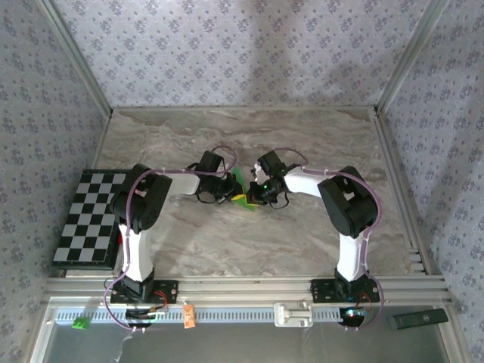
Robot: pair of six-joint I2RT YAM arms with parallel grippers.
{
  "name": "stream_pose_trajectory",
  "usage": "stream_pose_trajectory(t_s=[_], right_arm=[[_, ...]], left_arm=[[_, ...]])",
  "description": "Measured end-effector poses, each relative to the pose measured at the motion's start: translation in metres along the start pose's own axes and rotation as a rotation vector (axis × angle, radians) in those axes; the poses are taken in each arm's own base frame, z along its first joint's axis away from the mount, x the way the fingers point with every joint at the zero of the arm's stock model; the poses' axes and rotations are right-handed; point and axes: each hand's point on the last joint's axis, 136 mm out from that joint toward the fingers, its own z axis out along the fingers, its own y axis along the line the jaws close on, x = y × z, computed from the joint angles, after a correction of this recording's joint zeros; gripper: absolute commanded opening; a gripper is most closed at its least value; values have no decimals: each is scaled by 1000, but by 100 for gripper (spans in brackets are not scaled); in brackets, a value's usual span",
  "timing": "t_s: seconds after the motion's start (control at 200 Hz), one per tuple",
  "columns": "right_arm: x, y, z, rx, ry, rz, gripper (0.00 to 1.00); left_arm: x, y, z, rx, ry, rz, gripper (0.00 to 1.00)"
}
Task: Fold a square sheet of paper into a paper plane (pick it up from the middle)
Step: Fourth fold the wing at the center of the table.
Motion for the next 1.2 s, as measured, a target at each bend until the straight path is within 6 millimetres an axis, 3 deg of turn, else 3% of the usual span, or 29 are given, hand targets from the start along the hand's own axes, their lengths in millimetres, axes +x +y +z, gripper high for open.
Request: stream_pose_trajectory(t_s=[0.64, 0.999, 1.204], right_arm=[[2, 2, -8, -1, -4, -27, 4], [6, -7, -4, 17, 15, -28, 3], [6, -9, -4, 17, 19, -34, 2]], left_arm=[[-2, -2, 4, -24, 19, -19, 4], [-5, -3, 2, -30, 36, 5, 12], [-24, -1, -3, 7, 20, 19, 13]])
